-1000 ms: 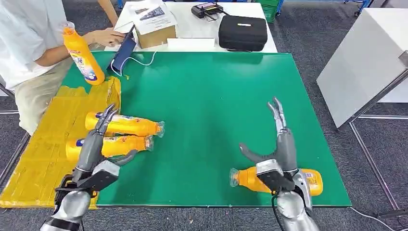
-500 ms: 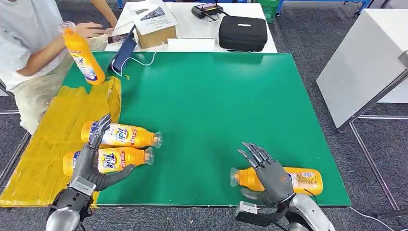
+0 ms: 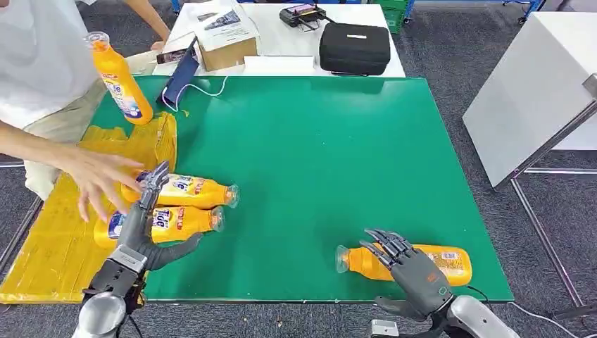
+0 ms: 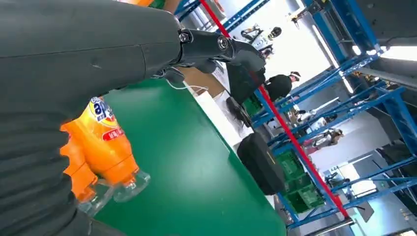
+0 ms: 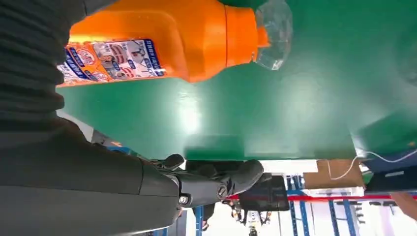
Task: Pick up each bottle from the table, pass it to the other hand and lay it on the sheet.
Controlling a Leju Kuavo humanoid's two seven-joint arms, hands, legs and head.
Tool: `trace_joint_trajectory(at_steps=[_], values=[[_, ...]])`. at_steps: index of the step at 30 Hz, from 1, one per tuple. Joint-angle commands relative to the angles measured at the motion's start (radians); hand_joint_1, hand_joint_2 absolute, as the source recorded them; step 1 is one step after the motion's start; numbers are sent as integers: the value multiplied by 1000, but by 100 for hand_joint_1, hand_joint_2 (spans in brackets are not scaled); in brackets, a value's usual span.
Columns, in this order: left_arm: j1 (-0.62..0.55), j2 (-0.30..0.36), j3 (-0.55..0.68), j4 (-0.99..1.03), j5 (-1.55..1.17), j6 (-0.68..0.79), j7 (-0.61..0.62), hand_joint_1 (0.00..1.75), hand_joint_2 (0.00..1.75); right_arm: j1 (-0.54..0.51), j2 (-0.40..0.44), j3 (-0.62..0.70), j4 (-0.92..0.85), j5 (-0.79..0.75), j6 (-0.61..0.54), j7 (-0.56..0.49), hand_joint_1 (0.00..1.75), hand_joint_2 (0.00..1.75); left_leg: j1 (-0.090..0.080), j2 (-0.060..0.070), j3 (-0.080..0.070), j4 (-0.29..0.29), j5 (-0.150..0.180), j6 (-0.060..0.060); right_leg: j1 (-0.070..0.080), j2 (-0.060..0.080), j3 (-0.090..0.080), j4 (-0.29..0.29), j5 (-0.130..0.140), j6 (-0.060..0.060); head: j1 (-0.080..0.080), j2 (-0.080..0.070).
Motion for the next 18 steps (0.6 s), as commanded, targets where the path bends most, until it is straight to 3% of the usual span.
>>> trace_joint_trajectory(at_steps=[1,14,18], values=[[-49,-26,-38,91,1,-8,11,0,175,8,-62,-69,28,23,12,84,0,175,1,-3,5,0,-2,-1,0,0,7,-1,-3,-1,0,0],[-64,-39,-44,116,21,-9,18,0,175,-123,-43,-171,222,70,96,114,0,175,1,0,8,0,-3,-2,0,4,10,-2,-2,-2,0,0],[-58,-40,-50,105,28,-11,20,0,175,-91,-57,-201,233,73,101,128,0,175,0,-1,5,-1,-2,-1,-1,1,7,-2,-1,-1,0,0]])
